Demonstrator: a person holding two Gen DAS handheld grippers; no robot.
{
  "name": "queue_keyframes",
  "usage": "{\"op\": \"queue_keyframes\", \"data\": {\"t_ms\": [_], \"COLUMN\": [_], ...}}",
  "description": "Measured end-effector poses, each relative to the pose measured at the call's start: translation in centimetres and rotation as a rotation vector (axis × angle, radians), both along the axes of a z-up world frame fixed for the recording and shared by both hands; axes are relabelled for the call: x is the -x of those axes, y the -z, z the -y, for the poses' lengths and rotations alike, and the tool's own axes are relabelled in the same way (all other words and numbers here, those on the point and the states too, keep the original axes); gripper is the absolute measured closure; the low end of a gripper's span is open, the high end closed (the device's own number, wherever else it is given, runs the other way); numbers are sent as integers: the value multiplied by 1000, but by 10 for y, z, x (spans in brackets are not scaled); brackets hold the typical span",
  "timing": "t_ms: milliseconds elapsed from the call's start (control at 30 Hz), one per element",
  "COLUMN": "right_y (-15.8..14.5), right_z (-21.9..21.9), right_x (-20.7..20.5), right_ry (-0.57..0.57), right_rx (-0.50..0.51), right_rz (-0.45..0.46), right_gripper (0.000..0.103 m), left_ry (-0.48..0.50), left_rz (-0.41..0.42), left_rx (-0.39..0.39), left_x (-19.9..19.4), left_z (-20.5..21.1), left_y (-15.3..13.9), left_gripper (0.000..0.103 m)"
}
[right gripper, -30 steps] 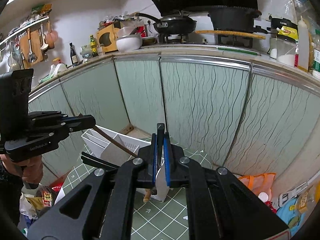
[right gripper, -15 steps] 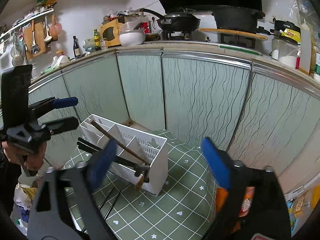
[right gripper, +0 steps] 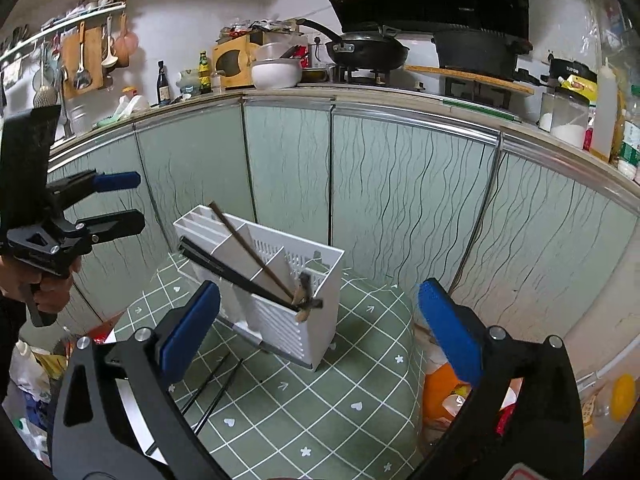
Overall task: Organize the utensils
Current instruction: 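Open both tools to release the chopsticks into the holder, then move both open tools back down over the last two black chopsticks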
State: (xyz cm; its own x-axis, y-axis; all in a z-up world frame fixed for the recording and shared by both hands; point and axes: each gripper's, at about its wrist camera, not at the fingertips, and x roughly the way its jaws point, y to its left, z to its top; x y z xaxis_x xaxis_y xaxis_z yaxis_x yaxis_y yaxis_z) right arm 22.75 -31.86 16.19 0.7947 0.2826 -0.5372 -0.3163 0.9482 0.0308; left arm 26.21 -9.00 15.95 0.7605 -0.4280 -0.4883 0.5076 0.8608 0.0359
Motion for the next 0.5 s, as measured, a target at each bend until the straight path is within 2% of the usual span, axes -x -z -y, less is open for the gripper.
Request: {"op": "queue_keyframes", "data": {"t_ms": [233,500], "right_y": [11,35], "right_z": [-8,-23], "right_x": [26,64], "right_ry": [14,48], "right_rx": [-1,30], "right_rz": [0,-5], "right_gripper": [8,8], "left_ry": [-17,-60], "left_rz": [10,-9], "left_rx": [4,22], "left_x": [25,54], "left_z": [-5,-19], "left_y": [4,27], "left_gripper": [4,4]}}
